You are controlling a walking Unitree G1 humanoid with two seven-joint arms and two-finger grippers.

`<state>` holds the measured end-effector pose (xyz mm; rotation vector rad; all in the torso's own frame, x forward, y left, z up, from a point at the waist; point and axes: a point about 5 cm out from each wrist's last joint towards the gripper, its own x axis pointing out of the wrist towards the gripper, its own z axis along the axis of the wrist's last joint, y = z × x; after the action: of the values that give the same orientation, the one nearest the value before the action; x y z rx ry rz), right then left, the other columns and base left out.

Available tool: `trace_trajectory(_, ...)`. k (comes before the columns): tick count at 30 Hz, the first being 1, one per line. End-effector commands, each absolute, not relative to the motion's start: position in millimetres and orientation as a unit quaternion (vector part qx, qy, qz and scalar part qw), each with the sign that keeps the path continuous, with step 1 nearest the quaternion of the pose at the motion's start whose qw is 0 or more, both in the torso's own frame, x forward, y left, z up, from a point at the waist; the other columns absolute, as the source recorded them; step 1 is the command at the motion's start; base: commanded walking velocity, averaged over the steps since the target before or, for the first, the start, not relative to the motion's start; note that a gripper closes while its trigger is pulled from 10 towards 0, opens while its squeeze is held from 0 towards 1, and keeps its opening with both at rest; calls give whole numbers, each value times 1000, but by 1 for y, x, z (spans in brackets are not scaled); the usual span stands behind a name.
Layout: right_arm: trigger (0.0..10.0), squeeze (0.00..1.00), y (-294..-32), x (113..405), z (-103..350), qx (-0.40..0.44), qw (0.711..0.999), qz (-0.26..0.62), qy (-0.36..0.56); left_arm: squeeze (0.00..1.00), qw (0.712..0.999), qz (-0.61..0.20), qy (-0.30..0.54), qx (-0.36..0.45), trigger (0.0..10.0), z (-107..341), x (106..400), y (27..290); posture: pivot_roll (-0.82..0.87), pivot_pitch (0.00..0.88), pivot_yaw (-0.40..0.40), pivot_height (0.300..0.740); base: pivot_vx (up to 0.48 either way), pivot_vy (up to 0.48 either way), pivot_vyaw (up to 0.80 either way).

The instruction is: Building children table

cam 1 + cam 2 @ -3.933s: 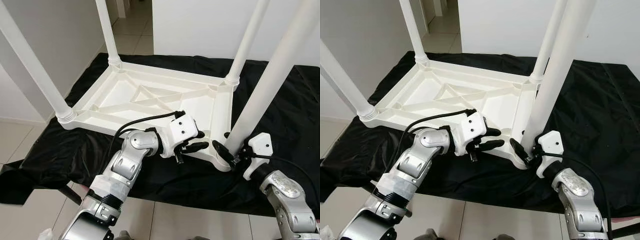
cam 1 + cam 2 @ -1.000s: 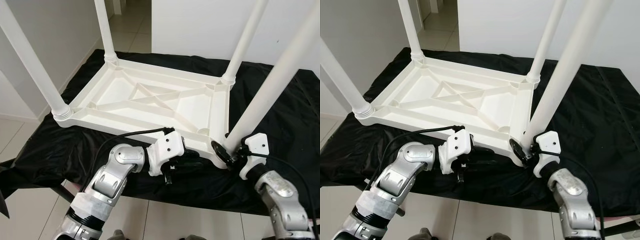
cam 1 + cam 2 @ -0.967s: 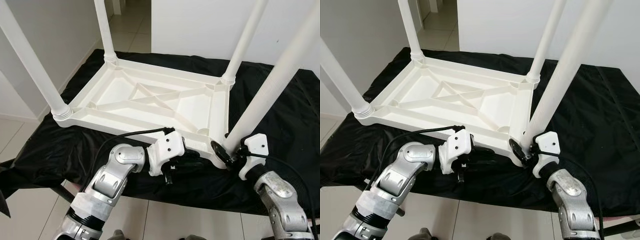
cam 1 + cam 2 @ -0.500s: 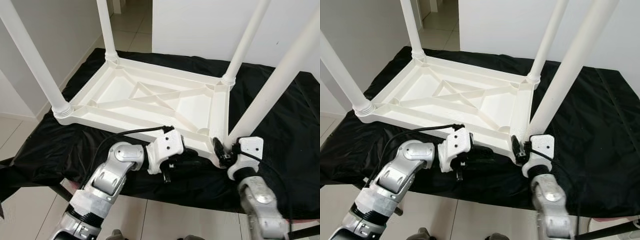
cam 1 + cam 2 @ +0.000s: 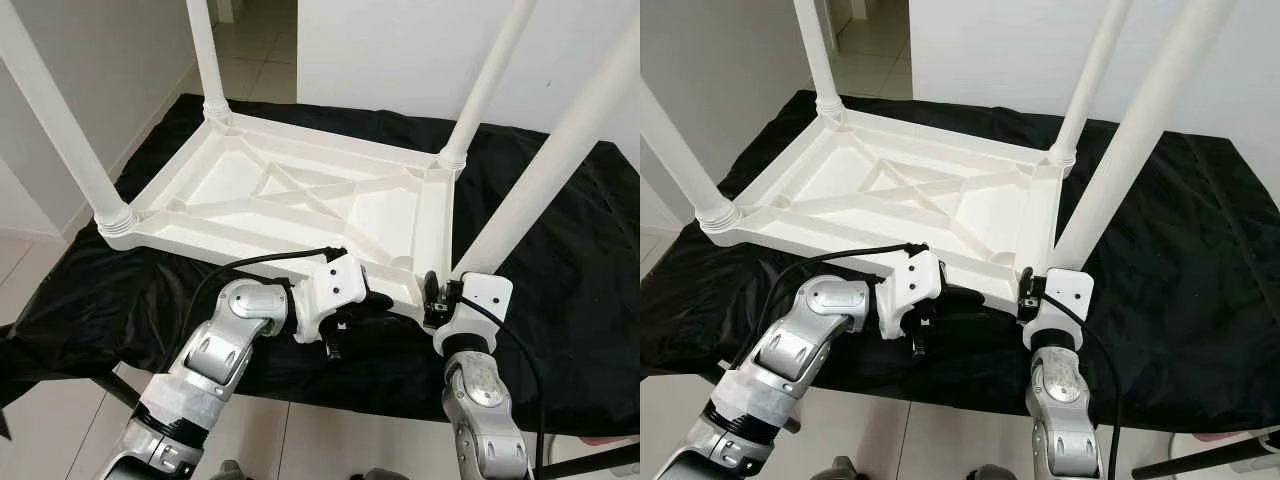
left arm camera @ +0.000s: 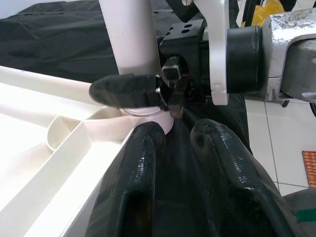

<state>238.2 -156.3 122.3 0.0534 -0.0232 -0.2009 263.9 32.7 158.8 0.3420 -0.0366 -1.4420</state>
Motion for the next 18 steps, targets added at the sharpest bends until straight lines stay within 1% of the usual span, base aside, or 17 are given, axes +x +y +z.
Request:
trace_trajectory(1,10000,1000,-149,237,123,65,993,-101,-13,0,766,-623,-21,157,10000,159,269,31,-27,4,5,740,0,0,0)
trace_trajectory(5,10000,1000,-150,238,124,61,994,-90,-19,0,766,-623,-21,158,10000,159,269,31,-25,2,-2,740,0,0,0)
trace_trajectory(8,10000,1000,-157,238,128,50,996,-65,-29,0,767,-622,-22,157,10000,159,269,31,-18,0,-10,740,0,0,0)
trace_trajectory(12,10000,1000,-160,238,129,39,997,-51,-33,0,767,-622,-22,157,10000,159,269,30,-17,0,-13,740,0,0,0)
trace_trajectory(13,10000,902,-163,238,131,25,999,-20,-35,0,768,-621,-22,157,10000,158,269,30,-16,0,-17,740,0,0,0)
trace_trajectory(14,10000,0,-162,238,133,6,999,32,-39,0,768,-620,-23,157,10000,158,269,29,-15,0,-19,740,0,0,0)
trace_trajectory(15,10000,0,-162,237,133,-7,997,71,-40,0,769,-619,-23,156,10000,158,269,29,-15,0,-20,740,0,0,0)
trace_trajectory(18,10000,0,-164,237,134,-15,995,95,-40,0,769,-619,-24,156,10000,158,269,29,-15,0,-20,740,0,0,0)
